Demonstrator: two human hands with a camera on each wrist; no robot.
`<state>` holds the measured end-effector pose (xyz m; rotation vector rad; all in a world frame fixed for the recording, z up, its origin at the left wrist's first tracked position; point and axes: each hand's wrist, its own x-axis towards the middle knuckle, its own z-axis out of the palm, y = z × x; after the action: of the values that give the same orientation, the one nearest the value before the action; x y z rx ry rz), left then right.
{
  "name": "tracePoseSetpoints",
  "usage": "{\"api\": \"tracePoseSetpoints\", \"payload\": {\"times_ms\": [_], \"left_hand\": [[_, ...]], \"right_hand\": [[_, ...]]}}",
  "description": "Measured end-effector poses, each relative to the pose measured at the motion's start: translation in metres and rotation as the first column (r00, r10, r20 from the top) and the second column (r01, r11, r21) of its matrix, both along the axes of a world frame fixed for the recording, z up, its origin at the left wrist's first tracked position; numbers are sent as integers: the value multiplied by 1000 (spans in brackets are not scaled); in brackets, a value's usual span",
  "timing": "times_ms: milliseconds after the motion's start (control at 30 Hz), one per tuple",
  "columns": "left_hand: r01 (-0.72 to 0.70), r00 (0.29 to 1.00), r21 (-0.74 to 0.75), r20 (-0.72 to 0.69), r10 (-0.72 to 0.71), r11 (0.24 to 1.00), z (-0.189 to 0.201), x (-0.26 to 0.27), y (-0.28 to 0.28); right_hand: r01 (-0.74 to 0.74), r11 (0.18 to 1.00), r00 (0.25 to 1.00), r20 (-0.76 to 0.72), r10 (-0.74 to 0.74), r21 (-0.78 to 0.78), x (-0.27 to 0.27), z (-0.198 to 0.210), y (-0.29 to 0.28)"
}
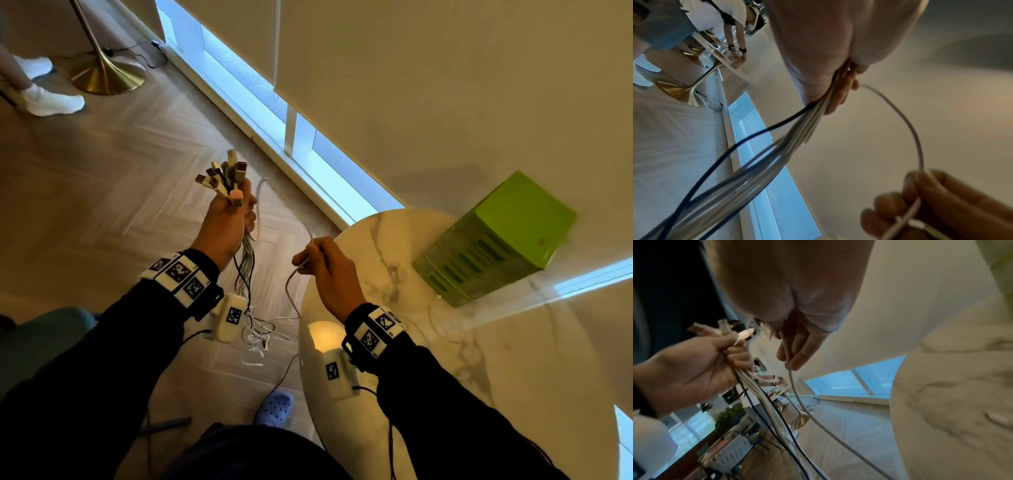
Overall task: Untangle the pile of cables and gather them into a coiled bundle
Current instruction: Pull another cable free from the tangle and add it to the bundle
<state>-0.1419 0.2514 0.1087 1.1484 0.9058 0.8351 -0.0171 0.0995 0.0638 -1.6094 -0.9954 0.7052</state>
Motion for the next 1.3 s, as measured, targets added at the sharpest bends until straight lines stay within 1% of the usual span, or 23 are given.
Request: {"api": "tracePoseSetpoints", "payload": {"times_ms": [67, 100, 133, 167, 200, 233, 267, 367, 400, 500, 533, 600, 667, 733, 833, 900, 967, 1000, 1033, 1100, 1167, 1233, 1300], "left_hand": [[-30, 997, -71, 66, 35, 997, 2, -1, 6], [-19, 995, -103, 98, 29, 994, 5, -3, 8], [4, 992, -130, 126, 13, 991, 8, -4, 9], [36, 989, -147, 149, -14, 989, 11, -5, 9], [75, 986, -152, 160, -50, 986, 13, -5, 8], [117, 983, -147, 161, -93, 982, 15, -5, 7], [162, 979, -130, 144, -143, 978, 15, -4, 5], [300, 954, 6, -4, -300, 954, 11, -2, -4], [367, 927, 77, -112, -357, 927, 9, 0, -8], [559, 800, 209, -392, -455, 802, 15, 6, -21], [574, 786, 230, -424, -450, 786, 18, 8, -23], [569, 790, 272, -443, -423, 776, 27, 13, -23], [584, 774, 201, -432, -464, 787, 36, 17, -20], [625, 730, 74, -408, -548, 777, 44, 21, -17], [623, 760, -150, -117, -639, 768, 51, 29, -15], [595, 792, -307, 68, -606, 743, 56, 35, -20], [600, 792, -389, 161, -589, 699, 60, 40, -28], [614, 779, -387, 159, -606, 688, 58, 43, -31], [615, 773, -356, 96, -628, 703, 56, 45, -34], [599, 761, -227, -134, -634, 768, 51, 49, -38], [625, 739, -99, -244, -628, 775, 47, 50, -39], [673, 729, -10, -160, -665, 740, 41, 45, -36], [723, 690, 34, 19, -724, 690, 26, 37, -31]], "right_hand": [[75, 986, 994, -72, -87, -152, 6, -10, -5], [18, 949, 999, -21, -26, -314, 10, -16, -9], [-90, 841, 988, 57, 141, -534, 13, -20, -14], [-167, 648, 937, 86, 339, -743, 15, -22, -18], [-167, 456, 869, 88, 486, -874, 16, -22, -21], [-136, 360, 824, 97, 558, -923, 17, -19, -21], [-105, 400, 817, 150, 556, -911, 17, -16, -20], [-132, 750, 866, 293, 405, -648, 13, 10, -5], [-176, 816, 877, 289, 384, -550, 9, 19, 2], [-300, 900, 931, 108, 349, -316, -9, 35, 23], [-287, 929, 952, 37, 303, -232, -16, 38, 26], [-160, 982, 984, -90, 151, -101, -24, 41, 28], [-48, 998, 982, -187, 38, -47, -31, 47, 26], [-24, 1000, 962, -274, 17, -20, -34, 50, 25], [-55, 998, 942, -334, 48, -14, -32, 56, 23], [-103, 995, 934, -345, 90, -19, -27, 59, 20], [-136, 989, 939, -327, 111, -56, -23, 62, 17], [-151, 985, 954, -274, 121, -89, -21, 64, 15], [-175, 977, 967, -209, 146, -126, -20, 68, 14], [-237, 946, 970, -108, 217, -223, -15, 74, 14], [-255, 927, 967, -82, 242, -276, -11, 77, 16], [-166, 956, 971, -211, 116, -241, -8, 79, 18], [-47, 985, 902, -431, -30, -167, 0, 81, 17]]}}
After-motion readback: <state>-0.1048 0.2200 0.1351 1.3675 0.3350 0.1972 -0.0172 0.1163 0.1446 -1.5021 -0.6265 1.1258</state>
